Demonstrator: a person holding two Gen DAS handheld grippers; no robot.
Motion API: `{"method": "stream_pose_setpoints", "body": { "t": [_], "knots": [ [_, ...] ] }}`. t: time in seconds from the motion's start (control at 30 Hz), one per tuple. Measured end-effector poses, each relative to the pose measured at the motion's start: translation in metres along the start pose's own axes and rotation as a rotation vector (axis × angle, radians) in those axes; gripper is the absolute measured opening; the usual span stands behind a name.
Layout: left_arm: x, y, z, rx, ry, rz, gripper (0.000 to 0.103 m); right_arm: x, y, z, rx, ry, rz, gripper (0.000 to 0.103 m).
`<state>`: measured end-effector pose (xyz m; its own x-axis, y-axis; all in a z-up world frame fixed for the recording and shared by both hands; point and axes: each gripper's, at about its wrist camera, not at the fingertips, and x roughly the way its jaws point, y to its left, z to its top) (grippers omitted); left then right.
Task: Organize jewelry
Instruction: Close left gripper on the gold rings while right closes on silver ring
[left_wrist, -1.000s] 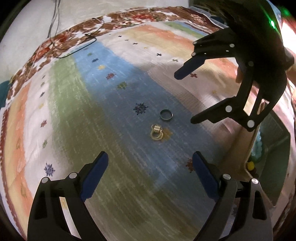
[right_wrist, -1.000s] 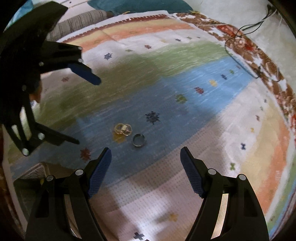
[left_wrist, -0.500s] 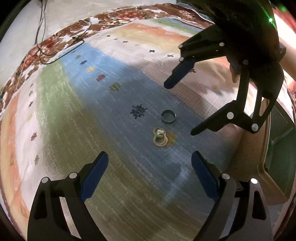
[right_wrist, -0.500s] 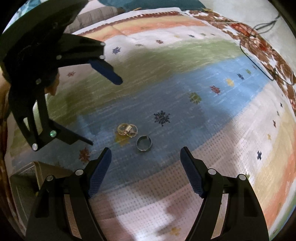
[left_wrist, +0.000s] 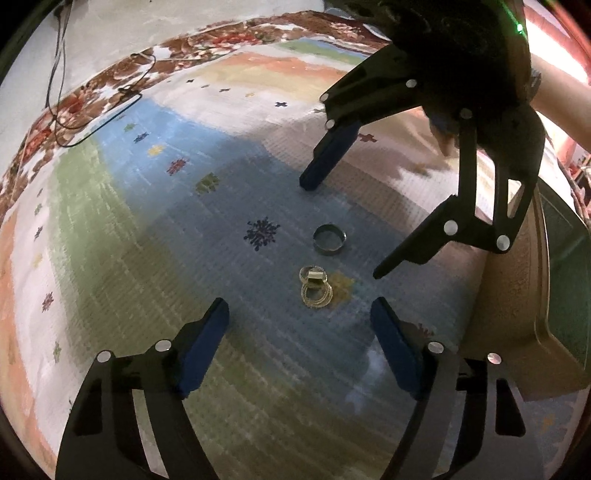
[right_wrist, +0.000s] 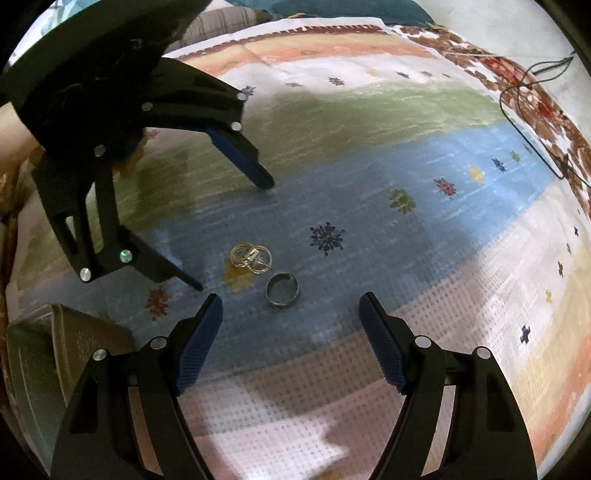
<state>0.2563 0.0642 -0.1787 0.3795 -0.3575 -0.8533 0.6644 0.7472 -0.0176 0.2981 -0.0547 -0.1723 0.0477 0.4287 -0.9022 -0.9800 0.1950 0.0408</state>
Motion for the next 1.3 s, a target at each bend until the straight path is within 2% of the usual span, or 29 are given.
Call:
{"method": "stream_pose_setpoints", "body": {
  "t": [0.13, 0.27, 0.37, 0.5, 0.6, 0.8, 0.83, 0.9, 0.93, 1.0, 1.3],
  "knots": [
    [0.0030, -0.0001, 0.0021, 0.020, -0.002, -0.004, 0.072, 0.0011, -0.0026, 0.0018, -0.012, -0.002, -0.007, 0.062],
    [0.0046, -0.0005, 0.0031, 0.044, -0.008, -0.015, 0.072, 0.0030, -0.0022, 0.0025, -0.038, -0.003, 0.001, 0.062],
    [0.0058, -0.0007, 0.0035, 0.063, -0.018, -0.033, 0.066, 0.0037, -0.0026, 0.0022, -0.050, -0.009, 0.005, 0.060],
    [0.0051, -0.0026, 0.0023, 0.084, -0.026, -0.050, 0.061, 0.0043, -0.0054, 0.0025, -0.049, -0.018, 0.014, 0.052],
    [0.0041, -0.0044, 0.0017, 0.103, -0.031, -0.068, 0.048, 0.0045, -0.0067, 0.0024, -0.051, -0.024, 0.011, 0.047],
    [0.0048, -0.0060, 0.0010, 0.112, -0.033, -0.069, 0.047, 0.0035, -0.0056, 0.0004, -0.059, -0.031, 0.006, 0.036],
    [0.0048, -0.0063, 0.0007, 0.111, -0.034, -0.070, 0.044, 0.0034, -0.0050, 0.0004, -0.062, -0.034, 0.005, 0.031],
    [0.0047, -0.0062, 0.0007, 0.108, -0.037, -0.073, 0.031, 0.0041, -0.0039, 0.0006, -0.067, -0.036, 0.003, 0.025],
    [0.0049, -0.0049, 0.0013, 0.104, -0.037, -0.070, 0.029, 0.0045, -0.0033, 0.0007, -0.069, -0.037, 0.003, 0.023],
    [0.0059, -0.0028, 0.0024, 0.094, -0.041, -0.059, 0.016, 0.0050, -0.0023, 0.0007, -0.070, -0.039, 0.006, 0.020],
    [0.0042, -0.0001, 0.0013, 0.061, -0.053, -0.048, 0.015, 0.0031, -0.0018, -0.0002, -0.056, -0.046, -0.004, 0.020]
  ]
}}
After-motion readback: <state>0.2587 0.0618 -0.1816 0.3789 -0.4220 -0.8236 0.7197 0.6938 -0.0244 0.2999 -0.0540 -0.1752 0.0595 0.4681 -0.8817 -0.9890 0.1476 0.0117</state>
